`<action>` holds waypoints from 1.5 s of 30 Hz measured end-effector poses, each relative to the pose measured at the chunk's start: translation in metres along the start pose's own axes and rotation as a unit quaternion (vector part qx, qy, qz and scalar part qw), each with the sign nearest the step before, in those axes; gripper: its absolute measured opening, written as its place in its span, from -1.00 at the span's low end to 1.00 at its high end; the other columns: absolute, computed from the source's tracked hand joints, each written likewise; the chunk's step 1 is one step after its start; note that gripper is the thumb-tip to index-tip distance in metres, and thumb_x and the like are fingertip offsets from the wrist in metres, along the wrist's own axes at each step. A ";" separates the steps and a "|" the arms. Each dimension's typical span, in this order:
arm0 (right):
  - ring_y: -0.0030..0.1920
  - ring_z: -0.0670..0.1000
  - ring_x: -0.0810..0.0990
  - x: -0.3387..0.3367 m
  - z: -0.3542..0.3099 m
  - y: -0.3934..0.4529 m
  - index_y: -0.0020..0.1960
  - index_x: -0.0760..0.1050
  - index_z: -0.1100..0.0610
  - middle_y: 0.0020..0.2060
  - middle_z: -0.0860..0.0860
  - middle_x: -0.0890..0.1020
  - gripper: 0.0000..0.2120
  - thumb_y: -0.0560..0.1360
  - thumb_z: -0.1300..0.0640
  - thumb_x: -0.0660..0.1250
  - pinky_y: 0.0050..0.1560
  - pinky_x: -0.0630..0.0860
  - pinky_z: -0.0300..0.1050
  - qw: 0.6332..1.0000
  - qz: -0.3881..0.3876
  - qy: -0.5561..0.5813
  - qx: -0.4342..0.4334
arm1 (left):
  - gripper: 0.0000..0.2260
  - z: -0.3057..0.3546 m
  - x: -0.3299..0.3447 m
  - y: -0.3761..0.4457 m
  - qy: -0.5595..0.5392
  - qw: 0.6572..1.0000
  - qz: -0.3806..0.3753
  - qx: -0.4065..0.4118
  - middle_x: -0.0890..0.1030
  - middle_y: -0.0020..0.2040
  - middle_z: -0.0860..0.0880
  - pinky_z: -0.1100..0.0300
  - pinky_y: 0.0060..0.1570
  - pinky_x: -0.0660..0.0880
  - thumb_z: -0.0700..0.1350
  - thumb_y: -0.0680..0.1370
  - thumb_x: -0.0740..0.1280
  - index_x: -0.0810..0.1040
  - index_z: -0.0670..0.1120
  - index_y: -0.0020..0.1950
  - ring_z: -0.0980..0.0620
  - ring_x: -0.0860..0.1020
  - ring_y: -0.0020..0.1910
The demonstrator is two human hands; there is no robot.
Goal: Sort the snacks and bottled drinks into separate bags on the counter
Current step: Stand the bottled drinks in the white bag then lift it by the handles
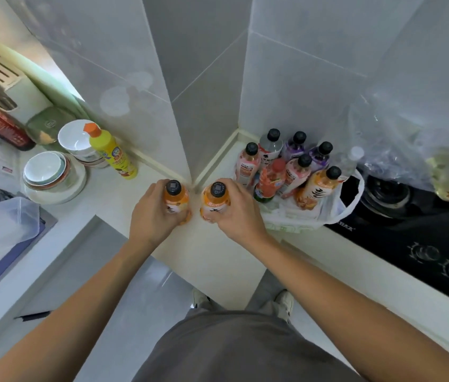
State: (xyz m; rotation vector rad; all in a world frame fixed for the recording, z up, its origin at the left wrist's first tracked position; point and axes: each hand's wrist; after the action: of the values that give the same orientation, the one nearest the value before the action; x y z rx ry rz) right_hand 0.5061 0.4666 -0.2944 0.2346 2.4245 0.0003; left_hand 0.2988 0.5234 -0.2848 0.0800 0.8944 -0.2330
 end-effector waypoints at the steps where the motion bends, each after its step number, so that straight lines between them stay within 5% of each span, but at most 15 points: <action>1: 0.04 -0.02 0.59 -0.011 0.003 -0.004 0.20 0.44 -0.10 0.05 -0.13 0.56 -0.43 0.29 0.02 0.63 0.04 0.59 0.08 1.000 0.012 0.011 0.005 | -0.51 0.010 -0.002 -0.002 -0.001 1.000 0.004 0.011 0.58 0.05 0.09 0.08 -0.10 0.45 0.09 0.35 0.59 0.45 0.11 0.17 0.03 0.53 -0.03; 9: 0.16 -0.16 0.59 -0.103 0.020 -0.026 0.28 0.51 -0.05 0.13 -0.19 0.61 -0.38 0.30 -0.02 0.66 0.18 0.59 0.00 0.993 0.104 0.053 0.005 | -0.58 0.120 0.003 -0.003 -0.058 0.996 0.009 0.071 0.62 -0.10 0.10 0.03 -0.13 0.54 0.03 0.27 0.59 0.51 0.09 0.04 0.08 0.55 -0.14; 18: 0.19 -0.05 0.61 -0.169 0.055 -0.035 0.28 0.47 -0.14 0.15 -0.17 0.60 -0.36 0.28 0.02 0.65 0.12 0.64 0.10 0.981 0.178 0.071 0.027 | -0.57 0.196 0.028 0.005 -0.122 0.987 0.035 0.094 0.64 -0.08 0.19 0.07 -0.09 0.60 0.05 0.28 0.62 0.51 0.12 0.05 0.17 0.60 -0.08; 28: 0.12 -0.12 0.58 -0.149 0.095 -0.038 0.26 0.47 -0.05 0.12 -0.14 0.55 -0.42 0.34 0.20 0.63 0.13 0.59 0.06 0.994 0.095 0.036 0.044 | -0.53 0.185 0.079 -0.002 -0.129 0.985 0.002 0.112 0.64 0.08 0.18 0.17 0.01 0.57 0.08 0.37 0.60 0.52 0.10 0.20 0.20 0.59 0.05; 36: 0.22 -0.03 0.61 -0.136 0.125 -0.046 0.30 0.42 -0.15 0.18 -0.15 0.63 -0.31 0.26 0.08 0.62 0.28 0.57 0.13 0.991 -0.008 -0.001 0.132 | -0.43 0.152 0.117 -0.008 -0.128 0.989 -0.045 0.053 0.60 0.26 0.11 0.30 0.13 0.48 0.09 0.40 0.61 0.48 0.07 0.33 0.19 0.54 0.14; 45: 0.23 -0.06 0.57 -0.133 0.117 -0.038 0.28 0.45 -0.14 0.19 -0.16 0.57 -0.35 0.31 0.15 0.66 0.22 0.57 0.12 0.993 0.077 0.007 0.094 | -0.35 0.152 0.141 0.003 -0.070 0.994 -0.073 0.037 0.57 0.35 0.04 0.07 0.17 0.55 0.24 0.48 0.48 0.37 0.08 0.48 -0.03 0.58 0.23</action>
State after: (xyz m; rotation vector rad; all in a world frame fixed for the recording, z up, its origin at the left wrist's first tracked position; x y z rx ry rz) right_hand 0.6744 0.3996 -0.3004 0.5086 2.4146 -0.1589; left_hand 0.5000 0.4777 -0.3002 0.0672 0.7516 -0.4031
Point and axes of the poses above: each hand's wrist, its own y-axis towards the middle knuckle, its own x-axis out of the palm, z = x × y
